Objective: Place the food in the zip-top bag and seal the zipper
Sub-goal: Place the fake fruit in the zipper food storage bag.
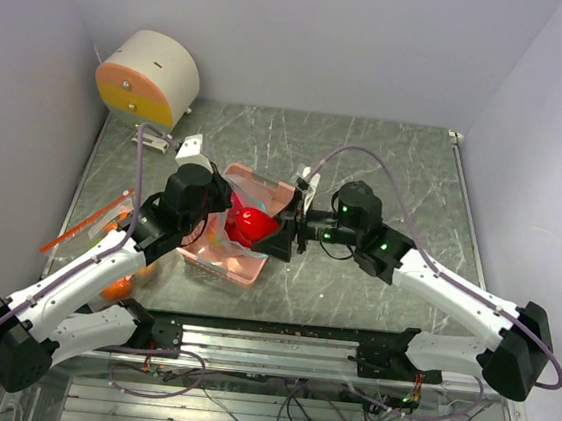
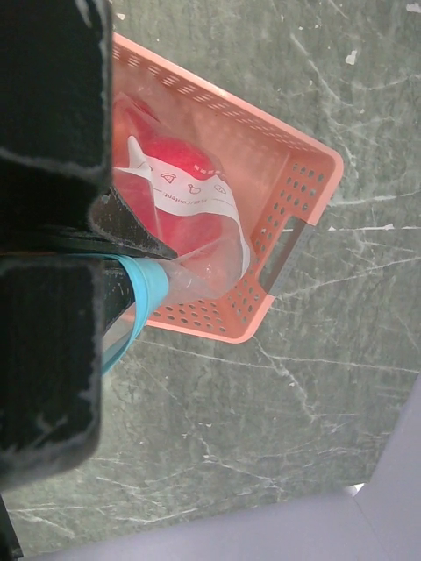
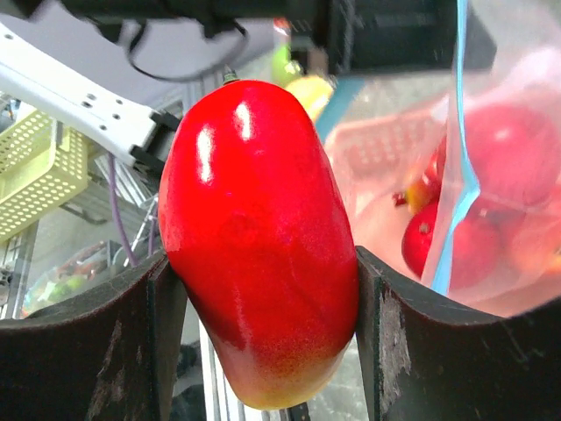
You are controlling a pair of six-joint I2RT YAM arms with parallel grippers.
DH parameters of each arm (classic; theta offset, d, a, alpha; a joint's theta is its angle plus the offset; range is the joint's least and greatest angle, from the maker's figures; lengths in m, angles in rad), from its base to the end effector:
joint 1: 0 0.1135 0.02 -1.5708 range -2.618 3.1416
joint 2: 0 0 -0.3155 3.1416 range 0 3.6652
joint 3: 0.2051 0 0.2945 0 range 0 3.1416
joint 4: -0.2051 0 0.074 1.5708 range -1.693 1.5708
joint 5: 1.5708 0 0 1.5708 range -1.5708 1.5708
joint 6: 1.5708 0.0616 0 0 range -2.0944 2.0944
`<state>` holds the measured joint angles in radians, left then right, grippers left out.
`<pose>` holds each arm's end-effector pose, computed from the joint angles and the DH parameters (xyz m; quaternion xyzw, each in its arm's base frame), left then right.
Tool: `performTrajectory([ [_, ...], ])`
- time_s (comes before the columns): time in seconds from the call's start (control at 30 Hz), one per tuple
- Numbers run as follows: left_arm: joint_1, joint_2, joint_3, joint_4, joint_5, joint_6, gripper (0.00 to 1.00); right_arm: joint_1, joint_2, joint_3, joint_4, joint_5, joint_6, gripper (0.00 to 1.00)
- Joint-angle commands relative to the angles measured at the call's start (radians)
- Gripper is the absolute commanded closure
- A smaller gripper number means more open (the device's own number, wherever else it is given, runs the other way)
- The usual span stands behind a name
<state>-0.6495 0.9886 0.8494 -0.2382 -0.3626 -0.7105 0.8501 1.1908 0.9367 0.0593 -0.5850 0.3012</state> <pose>0.2224 -0.1415 0.3479 -0.1261 0.8102 -0.2316 0.5236 0.1857 0.2630 0.3678 -0.3767 0.6624 0.5178 0.3888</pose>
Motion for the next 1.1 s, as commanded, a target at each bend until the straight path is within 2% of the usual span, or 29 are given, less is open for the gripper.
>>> performTrajectory([
  [0.0,0.002,0.004,-0.001,0.073,0.003,0.003,0.93,0.000,0.052,-0.057,0.085,0.037,0.091,0.75],
  [0.1,0.002,0.007,-0.020,0.082,0.009,-0.001,0.93,0.001,0.114,-0.041,0.103,0.037,0.119,0.76],
  [0.27,0.002,0.003,-0.037,0.078,0.022,-0.001,0.93,0.000,0.217,0.025,0.045,0.136,0.148,0.76],
  [0.5,0.002,-0.010,-0.072,0.087,0.042,-0.001,0.93,0.000,0.314,0.195,-0.140,0.404,0.173,0.72],
  [0.53,0.002,-0.009,-0.075,0.092,0.053,0.001,0.93,0.001,0.326,0.218,-0.154,0.432,0.175,0.68],
  [0.67,0.003,0.015,-0.073,0.100,0.079,0.002,0.93,0.040,0.384,0.310,-0.230,0.531,0.143,0.41],
  [0.8,0.003,0.034,-0.051,0.083,0.070,0.017,0.93,0.079,0.414,0.328,-0.270,0.590,0.121,0.22],
  [1.07,0.002,0.029,-0.031,0.088,0.046,0.028,0.91,0.083,0.404,0.314,-0.277,0.600,0.102,0.19],
])
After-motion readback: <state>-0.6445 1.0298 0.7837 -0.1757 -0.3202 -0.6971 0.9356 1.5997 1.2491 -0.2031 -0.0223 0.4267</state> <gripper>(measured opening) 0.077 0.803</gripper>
